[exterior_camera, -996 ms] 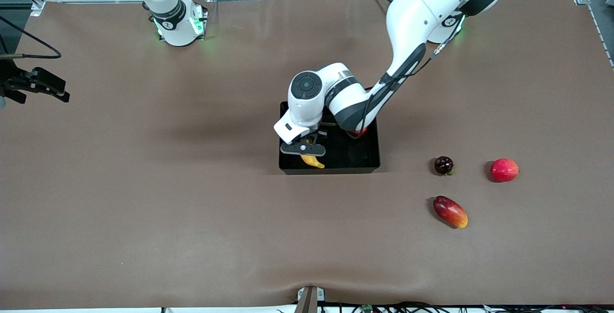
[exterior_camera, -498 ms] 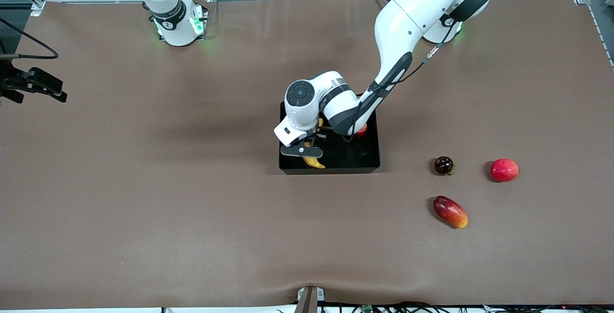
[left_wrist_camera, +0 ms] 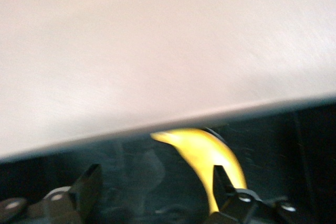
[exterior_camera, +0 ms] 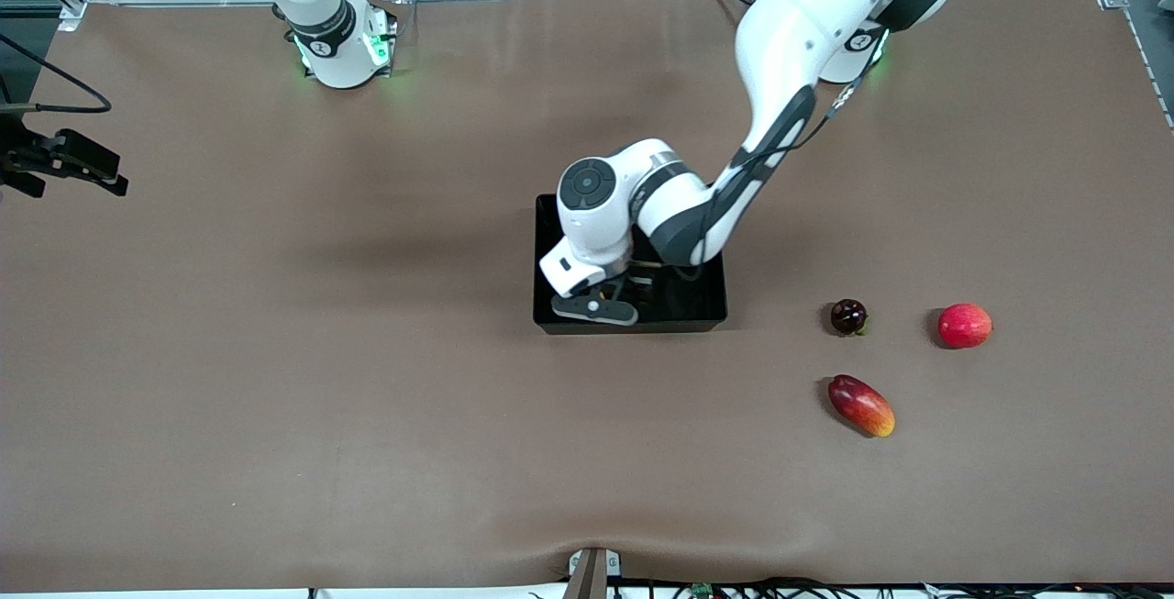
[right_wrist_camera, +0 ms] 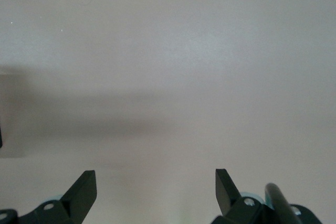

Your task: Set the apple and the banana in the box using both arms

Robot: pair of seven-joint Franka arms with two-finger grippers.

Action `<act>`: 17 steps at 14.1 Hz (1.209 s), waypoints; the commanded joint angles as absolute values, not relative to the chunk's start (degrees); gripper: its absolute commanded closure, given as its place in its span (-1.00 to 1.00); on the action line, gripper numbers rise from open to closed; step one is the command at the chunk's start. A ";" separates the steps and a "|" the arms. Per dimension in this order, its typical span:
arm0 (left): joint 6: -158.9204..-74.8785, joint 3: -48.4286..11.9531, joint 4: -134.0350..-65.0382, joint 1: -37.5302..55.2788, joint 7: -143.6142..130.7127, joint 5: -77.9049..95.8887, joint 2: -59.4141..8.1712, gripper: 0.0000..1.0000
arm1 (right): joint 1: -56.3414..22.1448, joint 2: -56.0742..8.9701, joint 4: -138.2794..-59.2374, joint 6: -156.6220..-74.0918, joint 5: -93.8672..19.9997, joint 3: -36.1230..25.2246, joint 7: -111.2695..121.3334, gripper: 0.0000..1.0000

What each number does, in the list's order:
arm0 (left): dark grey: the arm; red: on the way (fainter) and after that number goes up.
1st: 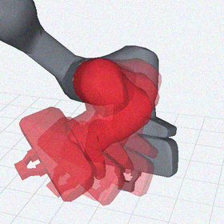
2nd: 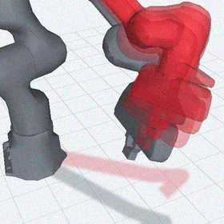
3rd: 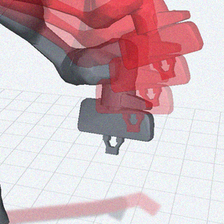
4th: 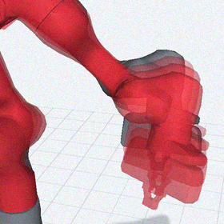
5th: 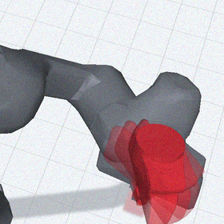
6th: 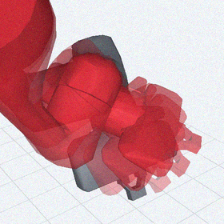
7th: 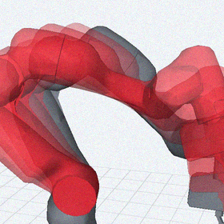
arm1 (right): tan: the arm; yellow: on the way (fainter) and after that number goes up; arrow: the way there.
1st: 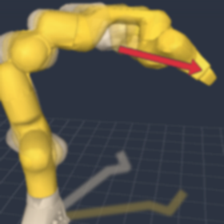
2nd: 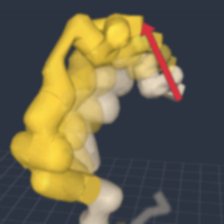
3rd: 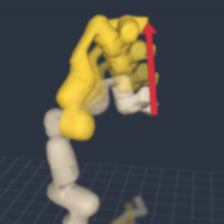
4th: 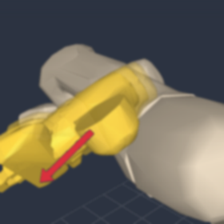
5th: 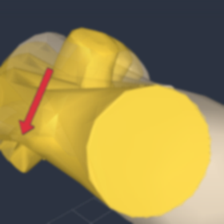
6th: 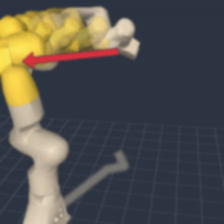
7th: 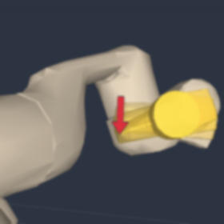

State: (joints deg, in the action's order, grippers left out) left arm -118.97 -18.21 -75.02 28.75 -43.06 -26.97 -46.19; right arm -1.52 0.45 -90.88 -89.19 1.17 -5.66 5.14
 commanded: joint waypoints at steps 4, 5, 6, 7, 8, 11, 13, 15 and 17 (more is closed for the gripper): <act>-105.93 -19.42 -77.34 13.48 -26.58 -20.31 -28.33 -1.00 | -0.79 1.58 -91.85 -89.38 0.44 -5.27 5.89 -1.00; -104.34 -19.42 -77.34 10.49 -23.24 -20.13 -25.69 -1.00 | -0.70 1.58 -91.85 -89.38 0.44 -5.27 5.89 -1.00; -103.02 -19.51 -77.34 7.94 -20.42 -19.08 -23.49 -1.00 | -0.79 1.58 -91.85 -89.38 0.44 -5.27 5.89 -1.00; -101.96 -19.51 -77.26 5.04 -18.04 -15.59 -21.90 -1.00 | -0.79 1.58 -91.85 -89.38 0.44 -5.27 5.89 -1.00; -101.17 -19.60 -77.17 1.70 -16.19 -11.82 -20.67 -1.00 | -0.79 1.67 -91.85 -89.38 0.44 -5.27 5.89 -1.00; -98.19 -19.42 -77.25 -4.91 -11.87 -7.65 -16.63 -1.00 | -1.05 1.58 -91.76 -89.38 0.44 -5.19 5.98 -1.00; -95.46 -19.07 -77.52 -5.97 -11.52 -8.17 -14.51 -1.00 | -1.32 1.32 -91.67 -89.56 0.44 -5.01 5.98 -1.00; -92.03 -19.16 -77.87 -6.68 -11.08 -8.17 -12.32 -1.00 | -2.28 0.62 -91.67 -89.48 0.35 -4.83 5.98 -1.00; -92.81 -17.42 -82.15 -6.25 -10.20 -7.39 -7.15 -1.00 | -4.03 0.88 -91.50 -88.69 0.44 -4.83 5.89 -1.00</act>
State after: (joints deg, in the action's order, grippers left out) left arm -92.48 -18.72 -76.14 -6.13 -11.47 -8.78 -13.57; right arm -2.59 0.28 -91.14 -89.16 0.99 -4.88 5.37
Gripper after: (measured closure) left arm 0.000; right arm 0.000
